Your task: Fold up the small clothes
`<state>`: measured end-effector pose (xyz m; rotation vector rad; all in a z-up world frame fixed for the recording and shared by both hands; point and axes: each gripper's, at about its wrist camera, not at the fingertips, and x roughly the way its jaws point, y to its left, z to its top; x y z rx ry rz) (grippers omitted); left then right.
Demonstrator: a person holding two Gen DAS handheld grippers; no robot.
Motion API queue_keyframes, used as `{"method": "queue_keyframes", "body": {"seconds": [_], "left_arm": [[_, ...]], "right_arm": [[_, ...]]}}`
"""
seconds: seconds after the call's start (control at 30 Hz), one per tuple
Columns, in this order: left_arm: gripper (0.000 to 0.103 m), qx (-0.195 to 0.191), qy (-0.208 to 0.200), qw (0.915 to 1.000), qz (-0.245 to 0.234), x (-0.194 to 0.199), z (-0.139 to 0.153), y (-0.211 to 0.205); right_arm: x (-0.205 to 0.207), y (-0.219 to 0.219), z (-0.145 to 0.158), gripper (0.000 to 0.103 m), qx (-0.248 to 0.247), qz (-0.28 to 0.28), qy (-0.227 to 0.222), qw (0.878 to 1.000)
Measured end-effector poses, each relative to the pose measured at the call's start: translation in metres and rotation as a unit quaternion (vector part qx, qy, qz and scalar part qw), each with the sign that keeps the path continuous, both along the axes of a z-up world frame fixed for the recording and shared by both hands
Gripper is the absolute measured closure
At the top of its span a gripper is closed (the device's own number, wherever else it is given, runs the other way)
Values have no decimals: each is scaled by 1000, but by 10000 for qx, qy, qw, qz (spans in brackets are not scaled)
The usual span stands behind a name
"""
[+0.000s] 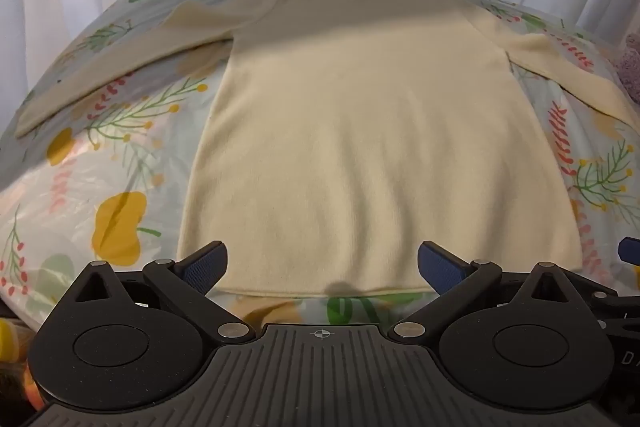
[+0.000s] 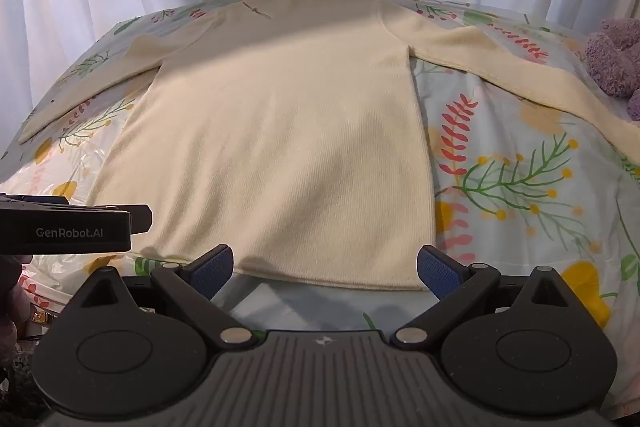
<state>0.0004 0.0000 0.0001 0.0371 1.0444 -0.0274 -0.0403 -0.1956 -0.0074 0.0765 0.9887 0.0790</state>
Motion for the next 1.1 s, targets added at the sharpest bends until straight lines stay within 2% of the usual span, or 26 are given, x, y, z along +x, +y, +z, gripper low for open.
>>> {"method": "queue_keyframes", "body": {"seconds": [1.1], "left_arm": [[0,21,-5,10000,42,-5,-2,0]], "right_arm": [[-2,-1,4,4,3,6,-95,10000]]}}
